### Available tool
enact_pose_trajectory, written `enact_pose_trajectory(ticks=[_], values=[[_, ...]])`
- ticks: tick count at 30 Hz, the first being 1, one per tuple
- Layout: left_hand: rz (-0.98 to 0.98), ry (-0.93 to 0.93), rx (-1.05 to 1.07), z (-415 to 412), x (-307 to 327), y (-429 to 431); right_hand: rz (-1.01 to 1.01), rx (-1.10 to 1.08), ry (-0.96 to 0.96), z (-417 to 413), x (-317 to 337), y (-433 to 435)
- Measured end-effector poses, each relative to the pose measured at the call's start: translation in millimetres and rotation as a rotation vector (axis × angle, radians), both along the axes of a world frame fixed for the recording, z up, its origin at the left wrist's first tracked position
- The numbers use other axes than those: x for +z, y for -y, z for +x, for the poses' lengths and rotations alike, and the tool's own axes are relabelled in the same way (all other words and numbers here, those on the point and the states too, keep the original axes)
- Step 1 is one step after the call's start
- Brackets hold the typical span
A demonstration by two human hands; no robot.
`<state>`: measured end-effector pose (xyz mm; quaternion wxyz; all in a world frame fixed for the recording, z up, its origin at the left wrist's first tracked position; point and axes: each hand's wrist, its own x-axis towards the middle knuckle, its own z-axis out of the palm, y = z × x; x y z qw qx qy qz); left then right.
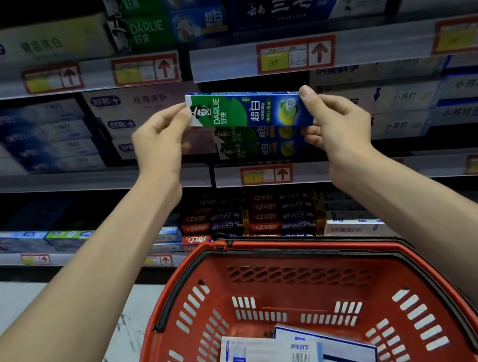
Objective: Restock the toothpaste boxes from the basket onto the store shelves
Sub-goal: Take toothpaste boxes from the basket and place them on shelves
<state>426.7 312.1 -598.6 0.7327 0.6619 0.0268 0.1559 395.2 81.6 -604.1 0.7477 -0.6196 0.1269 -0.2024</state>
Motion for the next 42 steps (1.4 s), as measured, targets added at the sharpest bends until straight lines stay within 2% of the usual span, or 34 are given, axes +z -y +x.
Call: enact_pose_trajectory(ticks=[5,9,14,22,30,42], values=[[0.087,0.041,0.038,5.0,-4.0,1.1,-0.033,0.007,0.055,-0.2,-4.7,3.6],[0.099,0.066,0.049,12.3,-3.1,8.5,-0.138,-0.01,0.104,3.9,-4.5,7.6],[0.097,0.078,0.091,28.3,-5.4,19.3,-0.28,-0.14,0.151,23.8,-1.3,11.9],[0.072,0.13,0.144,55.8,-5.8,26.4,-0.246,-0.195,0.083,60.3,3.8,17.3],[0.112,0.137,0.104,61.6,-12.6,27.5,-0.275,-0.207,-0.036,71.9,-4.5,17.7],[0.124,0.126,0.123,54.2,-13.7,23.3,-0.277,-0.179,-0.013,55.8,0.9,16.1]])
